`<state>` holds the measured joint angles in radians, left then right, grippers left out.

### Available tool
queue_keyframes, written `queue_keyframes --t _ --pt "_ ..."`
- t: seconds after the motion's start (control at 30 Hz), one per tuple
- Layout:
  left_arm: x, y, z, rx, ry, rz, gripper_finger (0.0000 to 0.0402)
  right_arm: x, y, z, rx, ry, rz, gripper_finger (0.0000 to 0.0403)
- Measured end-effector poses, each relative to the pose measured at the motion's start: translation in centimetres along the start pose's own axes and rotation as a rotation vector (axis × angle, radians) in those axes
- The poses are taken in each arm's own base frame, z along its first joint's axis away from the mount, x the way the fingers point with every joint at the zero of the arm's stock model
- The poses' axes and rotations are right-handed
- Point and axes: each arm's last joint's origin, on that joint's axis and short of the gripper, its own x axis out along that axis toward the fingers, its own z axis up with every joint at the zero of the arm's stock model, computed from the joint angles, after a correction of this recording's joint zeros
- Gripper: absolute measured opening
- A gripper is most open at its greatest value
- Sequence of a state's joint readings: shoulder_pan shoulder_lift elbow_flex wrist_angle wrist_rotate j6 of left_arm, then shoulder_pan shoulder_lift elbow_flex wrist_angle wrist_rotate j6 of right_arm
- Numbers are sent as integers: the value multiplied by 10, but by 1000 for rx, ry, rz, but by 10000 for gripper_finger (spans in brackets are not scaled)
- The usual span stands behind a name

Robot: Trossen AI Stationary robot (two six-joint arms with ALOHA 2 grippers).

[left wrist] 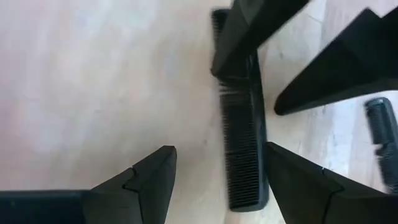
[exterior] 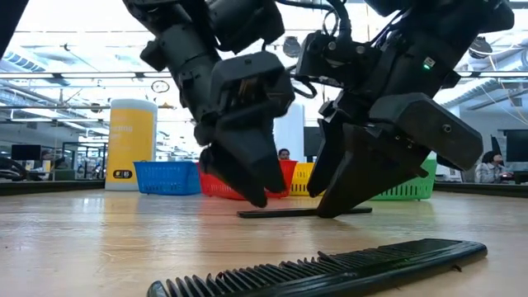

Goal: Pick & Place Travel size toiletries
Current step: Put the black comb into the blue bin

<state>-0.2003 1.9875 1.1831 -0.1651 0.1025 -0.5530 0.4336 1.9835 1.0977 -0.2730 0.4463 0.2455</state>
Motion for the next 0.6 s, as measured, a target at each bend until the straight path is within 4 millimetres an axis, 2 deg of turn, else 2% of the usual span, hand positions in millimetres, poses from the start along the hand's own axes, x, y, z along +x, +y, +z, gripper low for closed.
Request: queue_keyframes --t 0.37,0.6 --pt "3 -12 -5 11 43 -125 243 1 -1 1 -19 -8 3 263" --pt "3 -19 -3 28 8 -164 243 2 -3 2 -17 -6 2 263"
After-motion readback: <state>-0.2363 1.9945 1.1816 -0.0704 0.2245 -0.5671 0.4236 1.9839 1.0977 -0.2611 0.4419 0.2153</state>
